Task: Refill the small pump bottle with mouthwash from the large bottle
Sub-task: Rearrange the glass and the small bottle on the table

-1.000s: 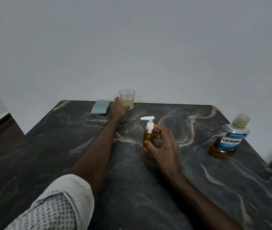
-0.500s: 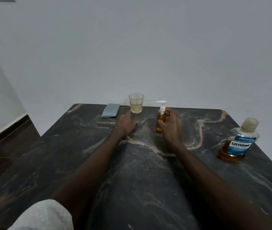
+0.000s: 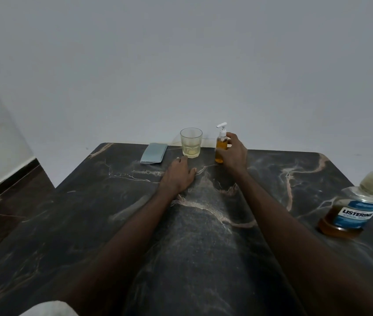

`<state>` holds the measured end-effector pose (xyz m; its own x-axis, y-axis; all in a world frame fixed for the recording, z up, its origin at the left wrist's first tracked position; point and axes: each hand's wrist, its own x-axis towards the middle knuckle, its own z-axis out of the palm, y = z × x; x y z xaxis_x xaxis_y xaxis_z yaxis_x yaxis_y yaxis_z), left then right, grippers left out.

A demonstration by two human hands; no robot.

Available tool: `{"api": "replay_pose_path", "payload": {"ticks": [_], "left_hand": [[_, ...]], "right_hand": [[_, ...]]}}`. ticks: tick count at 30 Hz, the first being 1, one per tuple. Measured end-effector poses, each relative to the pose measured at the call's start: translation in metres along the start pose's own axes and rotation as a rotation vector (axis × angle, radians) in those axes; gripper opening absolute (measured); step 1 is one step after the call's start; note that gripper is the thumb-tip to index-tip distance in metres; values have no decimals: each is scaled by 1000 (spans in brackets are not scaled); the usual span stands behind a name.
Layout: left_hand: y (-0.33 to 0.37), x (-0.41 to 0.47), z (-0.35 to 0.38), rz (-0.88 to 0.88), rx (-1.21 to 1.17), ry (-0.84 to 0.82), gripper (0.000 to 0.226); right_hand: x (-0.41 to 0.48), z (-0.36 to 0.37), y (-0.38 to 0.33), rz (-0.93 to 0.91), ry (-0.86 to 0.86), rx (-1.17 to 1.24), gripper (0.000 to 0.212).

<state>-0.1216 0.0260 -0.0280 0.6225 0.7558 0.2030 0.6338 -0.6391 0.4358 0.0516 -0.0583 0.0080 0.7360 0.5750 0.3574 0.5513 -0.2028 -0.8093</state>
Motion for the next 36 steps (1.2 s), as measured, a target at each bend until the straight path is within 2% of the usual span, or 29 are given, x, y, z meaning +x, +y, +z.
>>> {"api": "replay_pose_path", "payload": {"ticks": [5,11,18,24,30,36], "left_hand": [[1,1,3,-9,27,1,56],[-1,3,5,-20,37,-20,65],[-2,5,8,-22,37,-33,66],[-3,5,8,-22,34,-37,67],[2,1,2,7,69,-42,53],[14,-16,-15,50,83,-55,42]], "right_hand": [[7,4,3,-22,-6,-16,61],[19,5,4,-55,-85,-45,63],[22,9,9,-80,-67,-19,60],[24,11,12,-78,-79,-35,68],[7,2,8,35,-57,-20,85],[-56,-33,2,-133,-169,-188,71]]}}
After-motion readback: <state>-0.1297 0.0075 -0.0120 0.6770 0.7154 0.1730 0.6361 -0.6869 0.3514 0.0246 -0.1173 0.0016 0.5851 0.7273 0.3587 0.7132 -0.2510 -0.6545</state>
